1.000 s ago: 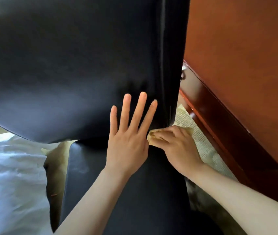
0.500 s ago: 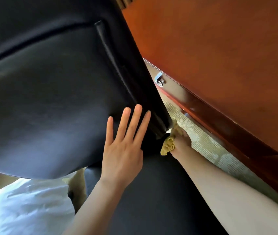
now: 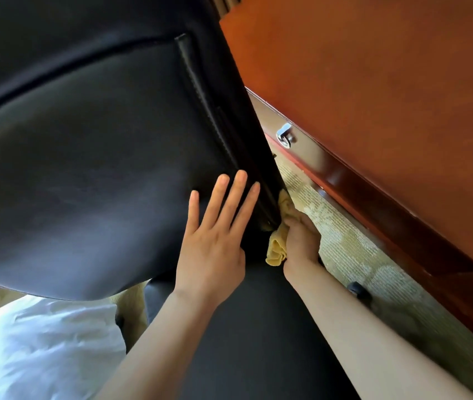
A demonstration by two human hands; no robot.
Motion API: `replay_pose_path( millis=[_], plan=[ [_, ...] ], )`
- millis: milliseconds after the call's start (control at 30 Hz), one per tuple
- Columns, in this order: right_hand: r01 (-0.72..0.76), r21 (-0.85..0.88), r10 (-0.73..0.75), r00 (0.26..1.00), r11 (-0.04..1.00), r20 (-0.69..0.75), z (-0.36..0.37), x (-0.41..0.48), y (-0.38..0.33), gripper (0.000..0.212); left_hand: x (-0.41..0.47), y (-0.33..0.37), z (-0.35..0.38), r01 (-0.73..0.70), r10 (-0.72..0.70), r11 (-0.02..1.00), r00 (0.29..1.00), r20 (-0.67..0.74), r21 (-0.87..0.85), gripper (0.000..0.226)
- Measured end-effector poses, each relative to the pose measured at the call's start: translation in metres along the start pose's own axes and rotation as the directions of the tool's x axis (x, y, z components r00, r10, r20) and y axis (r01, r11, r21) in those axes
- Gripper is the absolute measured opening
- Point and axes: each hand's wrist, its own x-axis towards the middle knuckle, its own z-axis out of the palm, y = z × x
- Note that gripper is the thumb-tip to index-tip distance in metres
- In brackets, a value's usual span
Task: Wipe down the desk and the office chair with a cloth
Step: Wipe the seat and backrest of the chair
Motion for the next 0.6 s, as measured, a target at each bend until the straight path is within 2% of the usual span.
replay_pose_path(
  millis=[100, 200, 367, 600],
  plan=[
    [0.129, -0.122, -0.127, 0.992, 0.984, 0.025, 0.007, -0.018, -0.014, 0.022, -0.003, -0.001, -0.005, 0.008, -0.008, 1.000, 0.999, 0.033, 0.002, 0.092],
    [0.220, -0.134, -0.207, 0.973, 0.966, 0.104, 0.024, -0.038, -0.031, 0.018, -0.004, -0.007, -0.016, 0.013, -0.012, 1.000, 0.995, 0.095, -0.003, 0.091],
    [0.281, -0.167, -0.248, 0.950, 0.945, 0.191, 0.059, -0.071, -0.058, 0.012, -0.009, -0.029, -0.045, 0.032, -0.040, 0.998, 0.989, 0.144, 0.052, 0.085],
    [0.349, -0.179, -0.304, 0.923, 0.920, 0.236, 0.116, -0.104, -0.088, 0.022, -0.027, -0.069, -0.091, 0.125, -0.145, 0.977, 0.984, 0.106, 0.171, 0.082]
  ],
)
